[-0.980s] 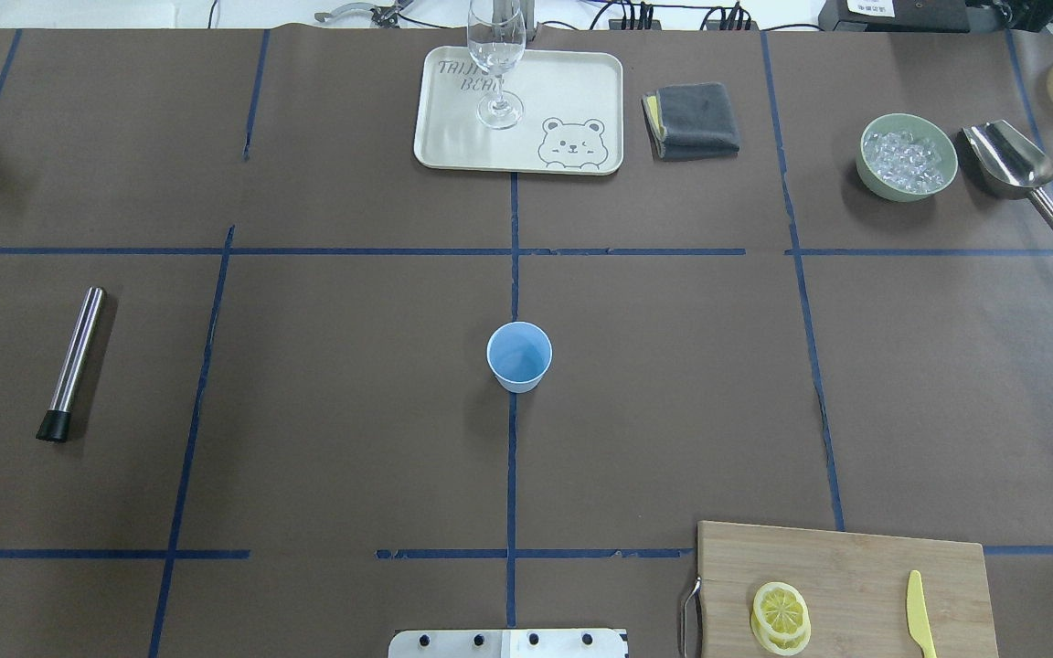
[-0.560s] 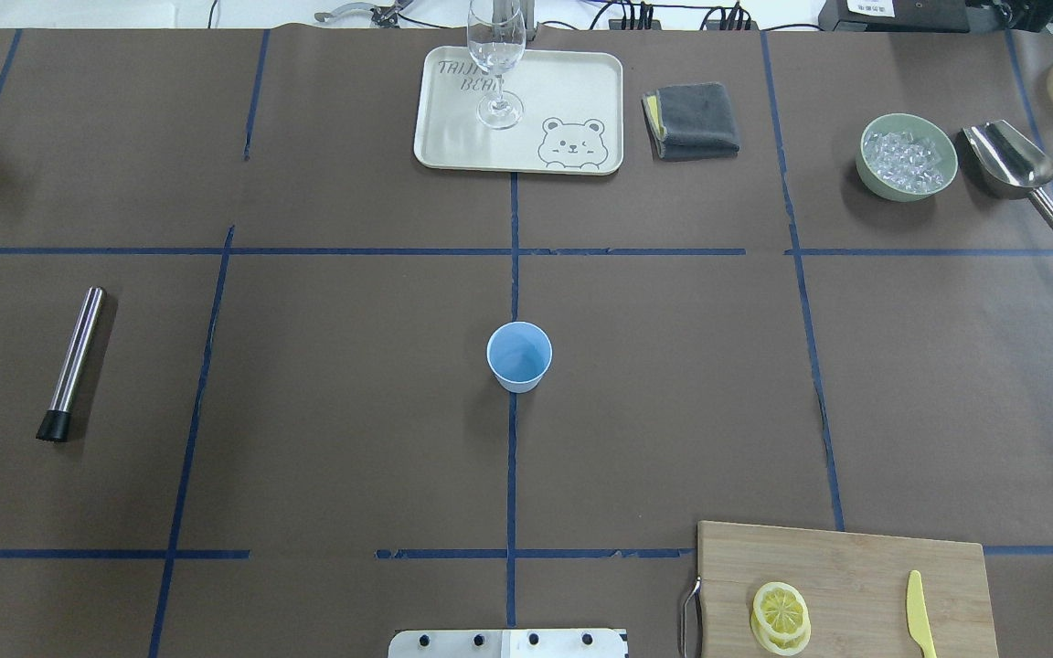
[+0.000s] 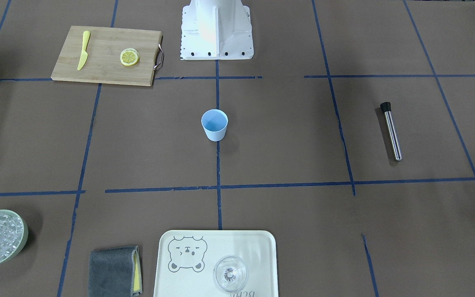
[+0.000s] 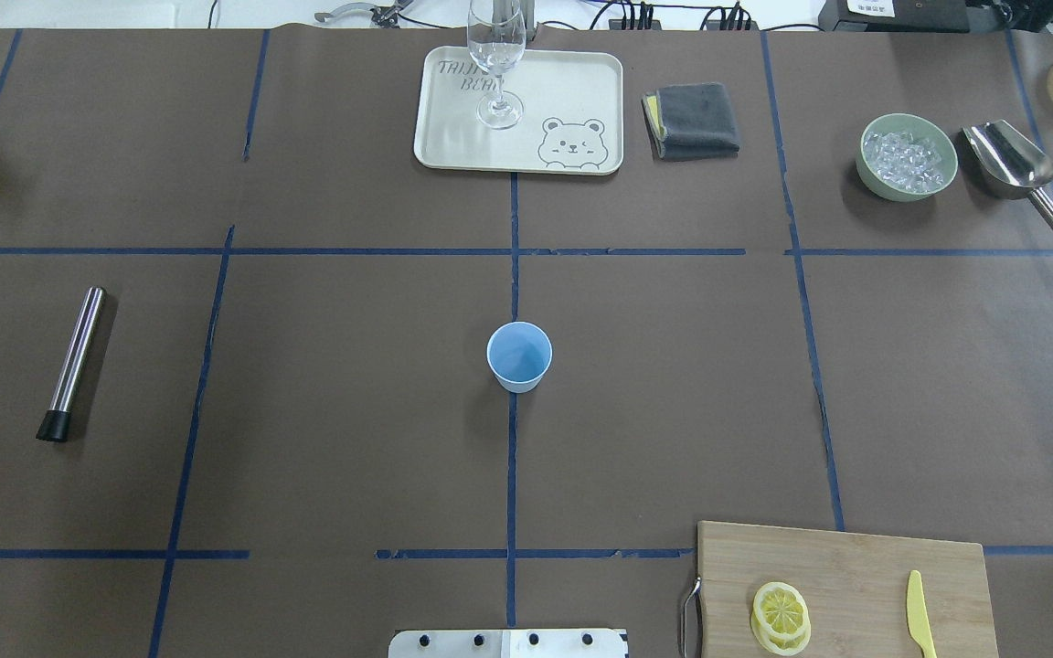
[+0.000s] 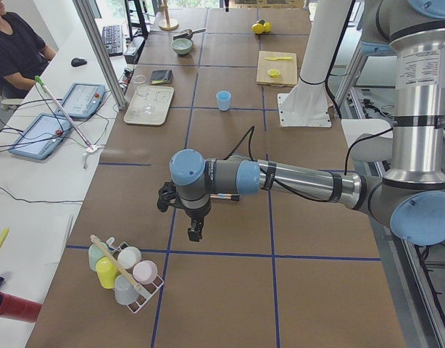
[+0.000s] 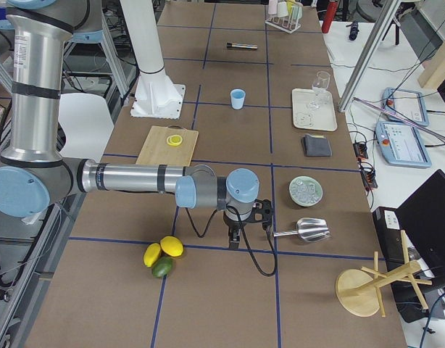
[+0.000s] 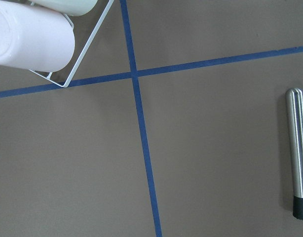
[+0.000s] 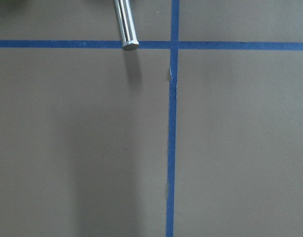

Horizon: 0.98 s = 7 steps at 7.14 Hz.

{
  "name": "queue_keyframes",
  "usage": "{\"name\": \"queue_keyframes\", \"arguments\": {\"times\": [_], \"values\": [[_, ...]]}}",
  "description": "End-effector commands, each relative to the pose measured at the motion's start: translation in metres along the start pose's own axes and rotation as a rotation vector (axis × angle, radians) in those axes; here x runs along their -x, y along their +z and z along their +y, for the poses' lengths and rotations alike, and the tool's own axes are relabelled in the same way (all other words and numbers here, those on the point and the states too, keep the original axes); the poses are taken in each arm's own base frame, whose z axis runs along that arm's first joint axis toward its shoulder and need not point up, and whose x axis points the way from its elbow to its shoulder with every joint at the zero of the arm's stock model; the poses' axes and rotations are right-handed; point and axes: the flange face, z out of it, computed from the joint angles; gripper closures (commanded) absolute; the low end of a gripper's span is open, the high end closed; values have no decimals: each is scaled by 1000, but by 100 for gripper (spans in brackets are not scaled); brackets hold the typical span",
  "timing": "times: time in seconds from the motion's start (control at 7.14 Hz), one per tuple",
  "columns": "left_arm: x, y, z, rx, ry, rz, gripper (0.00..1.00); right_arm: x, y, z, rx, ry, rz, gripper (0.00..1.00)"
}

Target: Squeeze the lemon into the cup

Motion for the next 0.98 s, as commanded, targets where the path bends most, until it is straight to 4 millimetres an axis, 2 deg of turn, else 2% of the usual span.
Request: {"name": "queue_keyframes", "arguments": {"times": [0.0, 0.28, 0.42, 0.56, 0.84], "values": [[-5, -5, -5, -11, 13, -6, 0, 27, 19, 8, -43, -153, -35, 0], [-9, -9, -17, -34, 33, -4, 0, 39, 31, 31, -92, -233, -64, 0], [-9, -9, -17, -40, 41, -5, 0, 63, 34, 36, -75, -234, -76, 0], [-10, -10, -18, -42, 40, -5, 0, 103, 34, 38, -55, -187, -98, 0], [-10, -10, -18, -42, 41, -7, 0, 187, 31, 66, 3, -120, -133, 0]]}}
